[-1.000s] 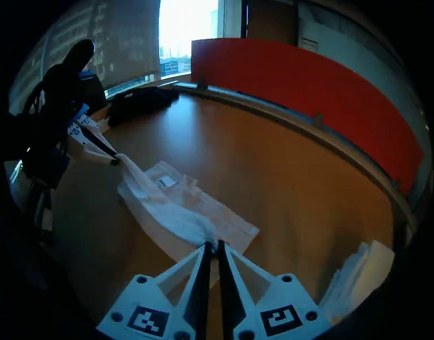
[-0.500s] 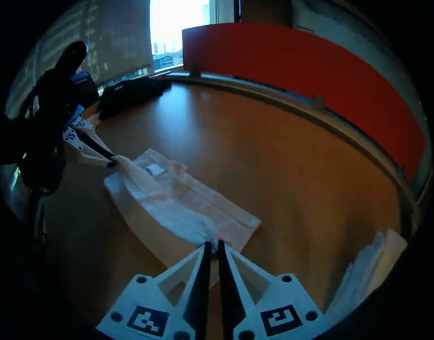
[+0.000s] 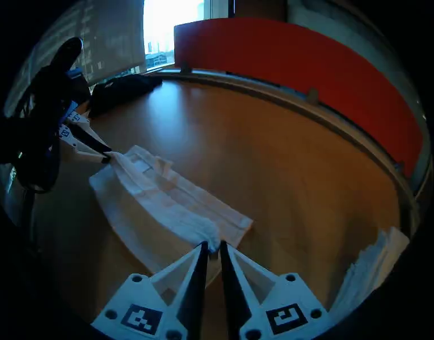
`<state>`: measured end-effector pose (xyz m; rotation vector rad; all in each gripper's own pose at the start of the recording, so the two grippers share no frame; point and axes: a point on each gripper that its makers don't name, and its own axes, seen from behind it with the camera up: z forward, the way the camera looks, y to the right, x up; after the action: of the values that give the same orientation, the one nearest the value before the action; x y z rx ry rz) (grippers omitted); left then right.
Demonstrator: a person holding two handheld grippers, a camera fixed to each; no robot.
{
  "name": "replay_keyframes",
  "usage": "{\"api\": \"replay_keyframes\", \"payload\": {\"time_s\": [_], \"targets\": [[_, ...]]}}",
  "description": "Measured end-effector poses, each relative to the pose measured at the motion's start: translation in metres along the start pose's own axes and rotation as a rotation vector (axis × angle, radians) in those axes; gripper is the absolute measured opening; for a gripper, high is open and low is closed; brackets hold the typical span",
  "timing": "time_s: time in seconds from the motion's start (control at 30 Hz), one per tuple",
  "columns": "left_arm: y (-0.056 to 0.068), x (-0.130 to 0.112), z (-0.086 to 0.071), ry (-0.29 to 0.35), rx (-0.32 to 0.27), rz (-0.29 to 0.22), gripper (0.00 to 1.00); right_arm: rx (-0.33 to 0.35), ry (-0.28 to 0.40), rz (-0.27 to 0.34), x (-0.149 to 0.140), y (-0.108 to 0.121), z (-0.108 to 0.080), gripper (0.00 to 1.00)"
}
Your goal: Fold towel
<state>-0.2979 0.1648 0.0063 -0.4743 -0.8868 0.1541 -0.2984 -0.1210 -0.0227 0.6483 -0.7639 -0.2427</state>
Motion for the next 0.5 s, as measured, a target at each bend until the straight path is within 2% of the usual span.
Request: {"api": "replay_keyframes", "payload": {"time_s": [0.33,0.4,0.47,0.5], "targets": [[-0.014,0.014,0.005,0.016,0.043,0.018,0.33,-0.035,0.004,-0.014,0.008,0.013,0.009,0.21],[-0.017,0.015,0.005,0.015,0.053,0.022,0.36,-0.038,0.005,-0.017,0.009,0.015,0.01,0.22],[-0.02,0.016,0.004,0.014,0.063,0.026,0.45,-0.042,0.006,-0.021,0.01,0.016,0.01,0.23],[-0.021,0.016,0.004,0.014,0.066,0.026,0.45,-0.044,0.006,-0.023,0.011,0.017,0.011,0.23]]}}
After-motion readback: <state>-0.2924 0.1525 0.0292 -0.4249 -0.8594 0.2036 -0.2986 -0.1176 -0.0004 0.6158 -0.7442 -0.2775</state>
